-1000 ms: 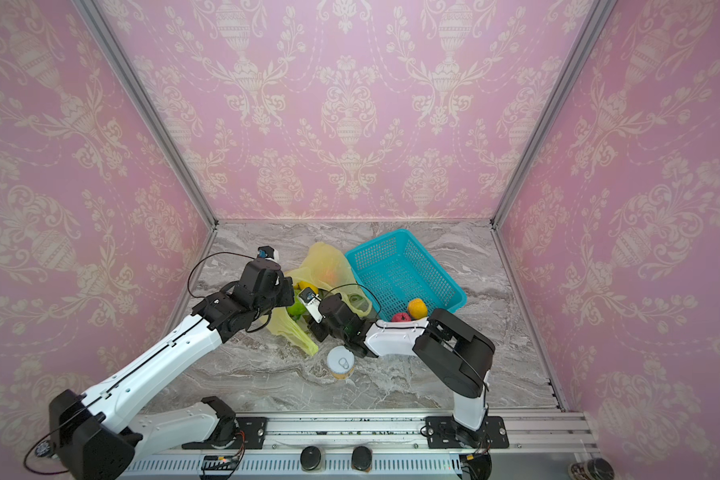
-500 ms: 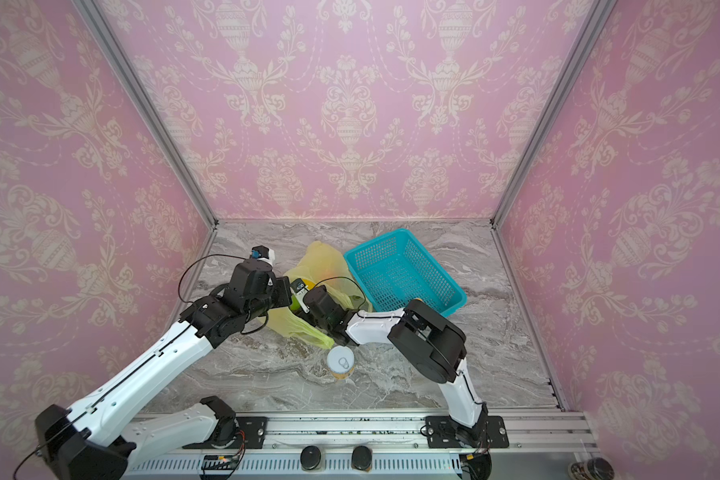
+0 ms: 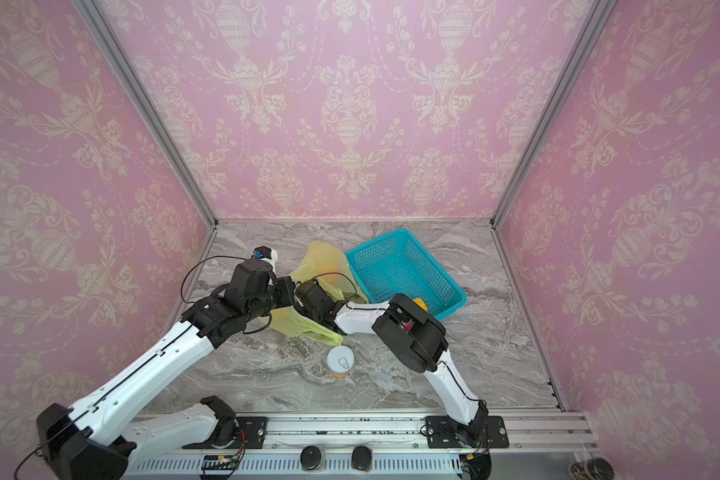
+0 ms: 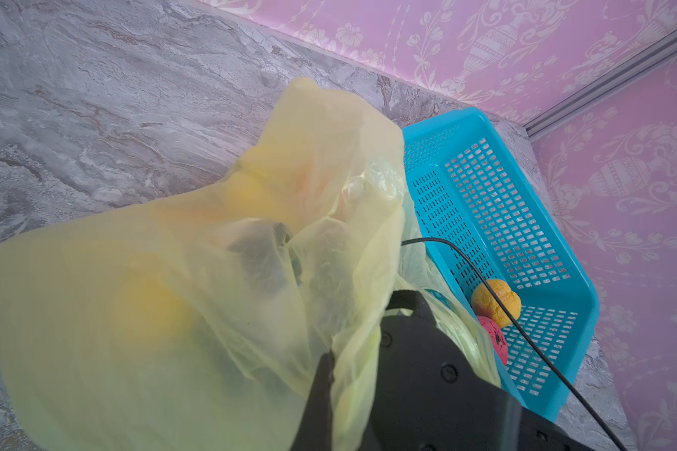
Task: Untie the knot of the plastic bag and take out the fruit
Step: 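Reach the right gripper into the bag and close on the green apple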
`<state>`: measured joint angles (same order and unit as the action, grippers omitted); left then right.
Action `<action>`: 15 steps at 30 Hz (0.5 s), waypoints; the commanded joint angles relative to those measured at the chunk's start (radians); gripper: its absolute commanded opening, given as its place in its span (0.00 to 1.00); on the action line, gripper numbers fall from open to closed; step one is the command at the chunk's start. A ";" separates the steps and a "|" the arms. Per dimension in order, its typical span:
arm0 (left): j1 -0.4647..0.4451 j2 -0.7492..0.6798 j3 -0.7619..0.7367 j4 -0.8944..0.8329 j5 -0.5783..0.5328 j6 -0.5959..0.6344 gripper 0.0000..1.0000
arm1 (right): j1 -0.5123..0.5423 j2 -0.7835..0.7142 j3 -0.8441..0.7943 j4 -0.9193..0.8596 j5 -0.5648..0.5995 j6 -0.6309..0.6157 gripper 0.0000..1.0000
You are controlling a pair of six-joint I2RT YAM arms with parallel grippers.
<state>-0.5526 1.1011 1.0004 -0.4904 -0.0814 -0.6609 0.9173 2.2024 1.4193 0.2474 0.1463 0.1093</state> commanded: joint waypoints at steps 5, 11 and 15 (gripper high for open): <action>0.005 -0.053 -0.040 0.037 0.008 -0.023 0.00 | -0.008 0.036 0.029 -0.029 0.023 0.019 0.85; 0.005 -0.086 -0.063 0.044 -0.052 0.017 0.00 | -0.008 0.028 0.017 -0.026 0.017 0.032 0.70; 0.005 -0.101 -0.105 0.043 -0.152 0.039 0.00 | -0.008 -0.011 -0.017 -0.001 0.011 0.038 0.52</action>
<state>-0.5526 1.0195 0.9268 -0.4500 -0.1352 -0.6598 0.9176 2.2230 1.4246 0.2340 0.1539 0.1337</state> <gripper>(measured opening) 0.047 0.566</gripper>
